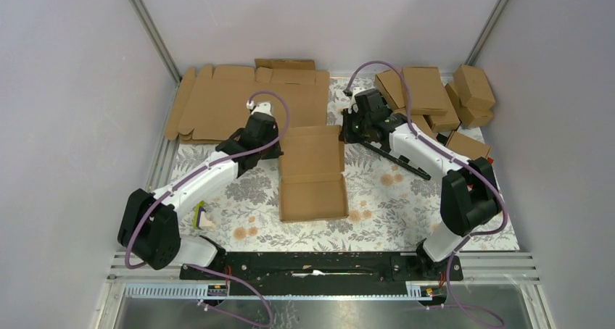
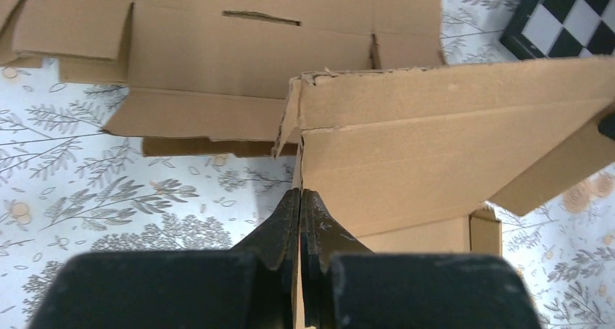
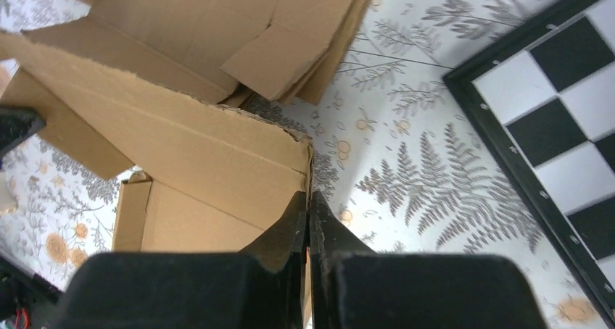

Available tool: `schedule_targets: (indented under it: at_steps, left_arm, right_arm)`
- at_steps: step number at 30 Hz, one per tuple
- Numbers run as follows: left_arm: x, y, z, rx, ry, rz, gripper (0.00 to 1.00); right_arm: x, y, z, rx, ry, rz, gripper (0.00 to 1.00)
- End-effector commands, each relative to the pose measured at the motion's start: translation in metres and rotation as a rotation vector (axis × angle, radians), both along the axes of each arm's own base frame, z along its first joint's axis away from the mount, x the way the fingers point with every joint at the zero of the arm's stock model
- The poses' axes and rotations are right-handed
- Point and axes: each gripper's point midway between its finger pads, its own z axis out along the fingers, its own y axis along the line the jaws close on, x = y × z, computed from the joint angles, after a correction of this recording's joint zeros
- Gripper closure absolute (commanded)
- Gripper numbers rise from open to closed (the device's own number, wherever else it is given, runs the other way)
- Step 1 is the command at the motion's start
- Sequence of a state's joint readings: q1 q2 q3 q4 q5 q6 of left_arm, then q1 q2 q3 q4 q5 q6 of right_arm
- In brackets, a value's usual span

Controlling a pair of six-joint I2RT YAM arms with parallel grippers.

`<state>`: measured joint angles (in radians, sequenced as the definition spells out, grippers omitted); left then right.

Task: Fold the paper box

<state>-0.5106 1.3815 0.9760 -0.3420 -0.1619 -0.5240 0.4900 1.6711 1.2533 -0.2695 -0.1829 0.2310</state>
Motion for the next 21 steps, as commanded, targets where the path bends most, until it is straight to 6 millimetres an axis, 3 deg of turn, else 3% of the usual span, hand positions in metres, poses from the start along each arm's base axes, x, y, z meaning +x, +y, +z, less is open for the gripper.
schedule_targets:
  at_steps: [1, 4, 6, 10, 12, 15, 21]
  left_arm:
    - [0.011, -0.045, 0.073, -0.139, -0.238, 0.006, 1.0]
    - [0.007, -0.067, 0.094, -0.151, -0.379, 0.031, 1.0]
    - [0.008, -0.076, 0.107, -0.176, -0.474, 0.048, 1.0]
    - [0.016, -0.088, 0.118, -0.244, -0.589, 0.035, 1.0]
    - [0.013, -0.09, 0.111, -0.27, -0.608, 0.032, 1.0]
    - [0.004, -0.094, 0.103, -0.318, -0.639, 0.046, 1.0]
    - [-0.022, -0.09, 0.072, -0.234, -0.684, 0.146, 1.0]
  right_arm:
    - [0.016, -0.017, 0.069, 0.019, -0.165, -0.157, 1.0]
    - [0.022, -0.033, 0.085, 0.031, -0.242, -0.267, 1.0]
    - [0.019, -0.043, 0.083, 0.072, -0.287, -0.342, 1.0]
    - [0.007, -0.067, 0.1, 0.211, -0.472, -0.471, 1.0]
    - [-0.003, -0.079, 0.098, 0.23, -0.545, -0.497, 1.0]
    - [-0.016, -0.093, 0.08, 0.221, -0.572, -0.525, 1.0]
    - [-0.041, -0.095, 0.049, 0.251, -0.55, -0.519, 1.0]
